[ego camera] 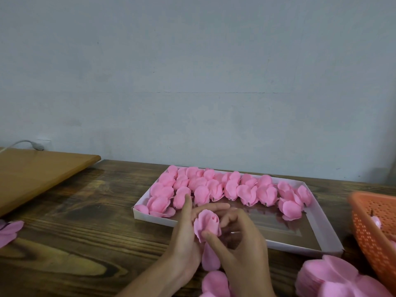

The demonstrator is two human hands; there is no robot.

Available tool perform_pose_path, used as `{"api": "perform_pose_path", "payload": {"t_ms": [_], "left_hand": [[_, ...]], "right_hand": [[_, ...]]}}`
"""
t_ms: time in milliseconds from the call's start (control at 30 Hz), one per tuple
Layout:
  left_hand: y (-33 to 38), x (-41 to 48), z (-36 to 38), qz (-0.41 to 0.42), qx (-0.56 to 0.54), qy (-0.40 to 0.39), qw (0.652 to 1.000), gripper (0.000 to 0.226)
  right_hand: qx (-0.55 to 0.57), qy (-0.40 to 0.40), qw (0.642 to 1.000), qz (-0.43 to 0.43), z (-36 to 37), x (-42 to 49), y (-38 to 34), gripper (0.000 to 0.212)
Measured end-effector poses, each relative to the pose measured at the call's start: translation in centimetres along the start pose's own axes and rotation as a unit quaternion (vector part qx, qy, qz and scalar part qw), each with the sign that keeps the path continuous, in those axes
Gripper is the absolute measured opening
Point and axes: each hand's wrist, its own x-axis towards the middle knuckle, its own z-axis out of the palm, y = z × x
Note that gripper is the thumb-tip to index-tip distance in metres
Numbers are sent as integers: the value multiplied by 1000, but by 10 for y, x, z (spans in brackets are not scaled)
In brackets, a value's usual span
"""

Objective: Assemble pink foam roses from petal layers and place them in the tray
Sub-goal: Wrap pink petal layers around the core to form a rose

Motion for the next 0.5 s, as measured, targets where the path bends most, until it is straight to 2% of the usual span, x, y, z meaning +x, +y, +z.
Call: {"api": "perform_pose_path", "payload": {"t_ms": [33,100,300,500], "left_hand": [[-1,-13,-4,-43,-4,19,999,83],[-1,-10,-3,-60,0,50,997,84],[6,-12,8,-60,-1,80,995,73],[10,-9,5,-51,-3,123,991,64]], "right_hand": [[-18,0,1000,-14,0,1,0,40],[-39,2,999,-36,-1,2,-1,38],[-140,-1,987,-82,-3,4,-1,35],[-163,-24,981,-104,-1,4,1,42]]}}
